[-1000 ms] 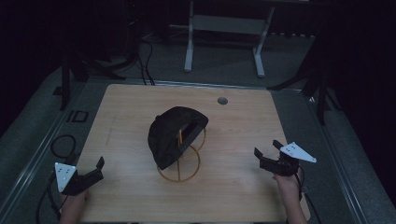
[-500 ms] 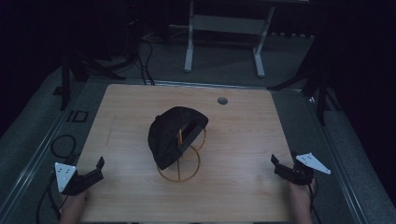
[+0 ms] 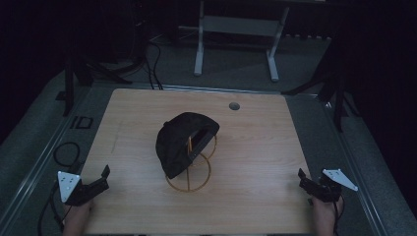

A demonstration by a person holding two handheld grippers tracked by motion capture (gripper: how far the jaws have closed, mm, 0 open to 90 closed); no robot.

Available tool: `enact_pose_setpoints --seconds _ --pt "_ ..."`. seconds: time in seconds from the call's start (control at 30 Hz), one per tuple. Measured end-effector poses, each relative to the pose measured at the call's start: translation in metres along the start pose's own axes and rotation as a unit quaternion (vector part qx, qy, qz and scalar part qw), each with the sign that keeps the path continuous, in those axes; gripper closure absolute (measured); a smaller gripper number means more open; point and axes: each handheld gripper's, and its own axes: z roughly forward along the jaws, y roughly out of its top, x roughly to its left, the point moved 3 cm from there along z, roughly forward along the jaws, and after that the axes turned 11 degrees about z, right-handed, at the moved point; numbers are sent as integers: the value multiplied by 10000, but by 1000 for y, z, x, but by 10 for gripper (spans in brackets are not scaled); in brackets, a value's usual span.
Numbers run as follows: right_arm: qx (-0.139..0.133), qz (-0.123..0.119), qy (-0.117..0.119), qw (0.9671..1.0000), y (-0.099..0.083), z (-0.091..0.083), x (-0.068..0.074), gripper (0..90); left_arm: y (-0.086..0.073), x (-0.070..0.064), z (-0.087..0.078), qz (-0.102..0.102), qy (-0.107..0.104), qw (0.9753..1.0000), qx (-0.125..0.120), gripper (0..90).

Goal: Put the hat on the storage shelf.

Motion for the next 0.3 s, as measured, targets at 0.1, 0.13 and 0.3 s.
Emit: enact_pose_setpoints --seconds 0.1,0.13,0.3 --pt "-11 18 -11 10000 -1 0 -1 133 0 0 0 -1 -3 10000 -2 34" --pt "-5 4 -26 10000 -1 0 -1 133 0 0 0 -2 -4 10000 -2 34" --pt "-1 -39 -48 10000 -2 0 -1 133 0 0 0 -6 -11 10000 -3 34"
